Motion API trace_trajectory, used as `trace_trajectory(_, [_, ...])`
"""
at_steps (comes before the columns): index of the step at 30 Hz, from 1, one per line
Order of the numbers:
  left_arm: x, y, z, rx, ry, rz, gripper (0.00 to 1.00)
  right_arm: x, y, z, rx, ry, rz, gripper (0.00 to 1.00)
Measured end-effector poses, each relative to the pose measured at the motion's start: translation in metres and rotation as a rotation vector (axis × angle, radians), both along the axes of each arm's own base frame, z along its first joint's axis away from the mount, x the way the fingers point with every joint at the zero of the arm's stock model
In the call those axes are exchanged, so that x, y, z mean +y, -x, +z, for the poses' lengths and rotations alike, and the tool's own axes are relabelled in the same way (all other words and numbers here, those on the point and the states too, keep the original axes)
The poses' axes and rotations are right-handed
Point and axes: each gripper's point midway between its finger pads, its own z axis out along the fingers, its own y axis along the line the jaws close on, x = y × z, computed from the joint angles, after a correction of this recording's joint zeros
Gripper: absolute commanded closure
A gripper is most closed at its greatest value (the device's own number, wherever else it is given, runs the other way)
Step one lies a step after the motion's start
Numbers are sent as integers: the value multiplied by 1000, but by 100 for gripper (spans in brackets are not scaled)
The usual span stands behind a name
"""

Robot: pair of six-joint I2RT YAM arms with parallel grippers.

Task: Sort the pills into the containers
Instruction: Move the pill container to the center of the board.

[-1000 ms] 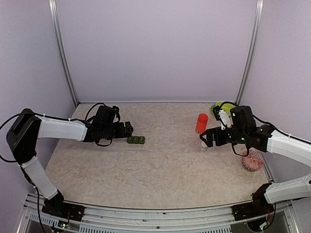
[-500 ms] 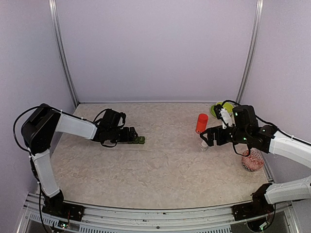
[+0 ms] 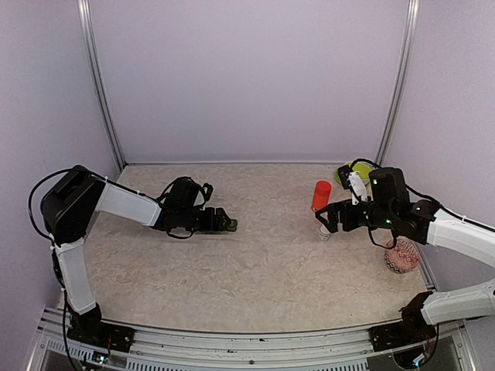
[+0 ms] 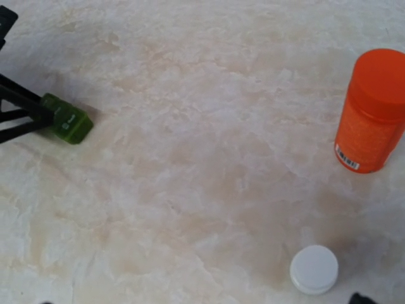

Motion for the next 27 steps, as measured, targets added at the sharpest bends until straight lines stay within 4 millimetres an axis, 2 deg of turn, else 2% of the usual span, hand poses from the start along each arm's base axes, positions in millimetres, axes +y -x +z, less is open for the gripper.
trace_trajectory(10, [-40, 9, -5, -10, 31, -143, 18, 4, -1, -2, -7, -5, 18, 0])
trace_trajectory(16, [-71, 28, -4, -11, 55, -256, 20, 11, 4, -5, -10, 8, 59, 0])
trace_trajectory(21, [-97, 46, -4, -12, 74, -345, 20, 28, 12, -13, -17, 39, 127, 0])
trace_trajectory(25, [-110, 56, -3, -15, 83, -384, 16, 42, 15, -23, -44, 75, 186, 0])
trace_trajectory(27, [-111, 56, -3, -20, 81, -383, 10, 44, 13, -33, -51, 107, 201, 0])
